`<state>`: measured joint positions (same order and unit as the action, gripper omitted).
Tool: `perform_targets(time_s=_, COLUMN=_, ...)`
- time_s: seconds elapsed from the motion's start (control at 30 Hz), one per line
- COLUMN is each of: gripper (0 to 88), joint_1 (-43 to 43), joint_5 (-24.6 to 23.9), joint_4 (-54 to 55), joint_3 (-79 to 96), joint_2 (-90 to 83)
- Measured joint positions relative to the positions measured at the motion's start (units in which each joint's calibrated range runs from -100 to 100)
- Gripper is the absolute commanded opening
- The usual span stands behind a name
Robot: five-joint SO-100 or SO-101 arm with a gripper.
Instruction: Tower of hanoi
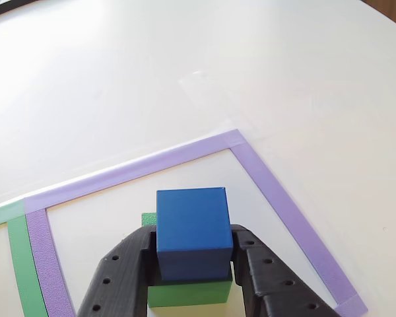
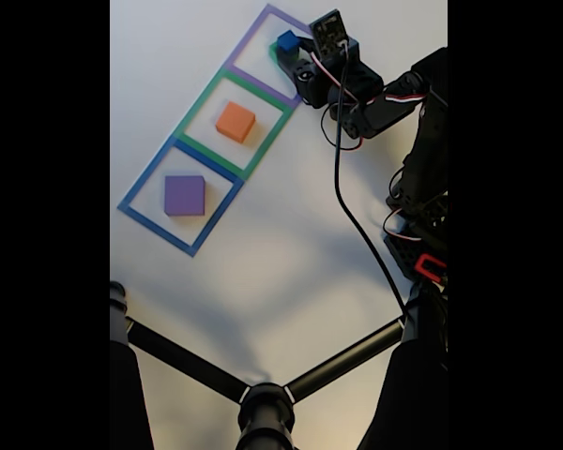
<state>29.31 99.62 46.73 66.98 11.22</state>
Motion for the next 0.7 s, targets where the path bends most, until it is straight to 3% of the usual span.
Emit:
perform_targets(time_s=0.2, gripper=6.7, joint_1=0.0, joint_5=0.0, joint_4=1.1, joint_3=0.0, joint_2=0.8)
perform_targets(time_s=0.33, gripper=16.2, joint_1=0.0, joint_5=0.0, joint_4=1.1, joint_3=0.0, joint_2=0.8)
perform_targets(time_s=0.7, gripper=23.7, joint_1=0.0, joint_5=0.4, joint_4=-1.9, joint_3=0.2, joint_2=-2.0)
